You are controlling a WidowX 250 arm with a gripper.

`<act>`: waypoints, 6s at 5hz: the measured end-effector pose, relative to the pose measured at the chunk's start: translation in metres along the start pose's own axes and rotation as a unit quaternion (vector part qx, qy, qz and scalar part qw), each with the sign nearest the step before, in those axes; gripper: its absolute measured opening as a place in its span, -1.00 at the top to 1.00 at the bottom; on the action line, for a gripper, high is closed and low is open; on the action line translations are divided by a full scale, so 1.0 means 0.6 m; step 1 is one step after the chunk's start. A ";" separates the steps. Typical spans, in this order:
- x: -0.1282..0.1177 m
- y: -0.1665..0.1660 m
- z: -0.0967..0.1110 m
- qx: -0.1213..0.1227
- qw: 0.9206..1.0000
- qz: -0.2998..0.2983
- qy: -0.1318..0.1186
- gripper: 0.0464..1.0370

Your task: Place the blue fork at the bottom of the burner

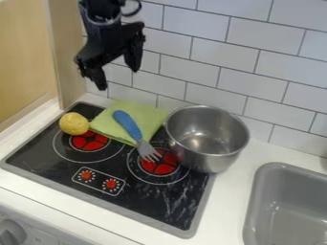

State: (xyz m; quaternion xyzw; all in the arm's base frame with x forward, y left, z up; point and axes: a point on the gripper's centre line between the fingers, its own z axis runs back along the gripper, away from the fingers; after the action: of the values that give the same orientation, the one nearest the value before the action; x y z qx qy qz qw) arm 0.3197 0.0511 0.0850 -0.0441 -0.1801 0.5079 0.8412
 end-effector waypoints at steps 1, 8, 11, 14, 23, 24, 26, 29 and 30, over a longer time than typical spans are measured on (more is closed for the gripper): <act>-0.011 0.010 -0.042 0.031 0.999 -0.001 0.026 -0.92; -0.023 0.023 -0.118 0.086 0.994 -0.014 0.059 0.37; -0.023 0.024 -0.118 0.086 0.995 -0.013 0.058 0.43; -0.007 0.007 -0.075 0.059 0.997 -0.021 0.039 0.47; -0.094 0.121 0.061 0.096 0.974 0.189 -0.077 0.47; -0.102 0.127 0.043 0.109 0.973 0.193 -0.069 0.47; -0.109 0.133 -0.006 0.110 0.969 0.218 -0.031 0.47; -0.112 0.148 -0.055 0.123 0.967 0.225 0.011 0.47; -0.115 0.149 -0.061 0.125 0.967 0.220 0.016 0.47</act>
State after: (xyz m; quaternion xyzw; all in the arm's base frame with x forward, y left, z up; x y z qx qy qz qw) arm 0.2284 0.0382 0.0104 0.0145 -0.0872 0.6983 0.7103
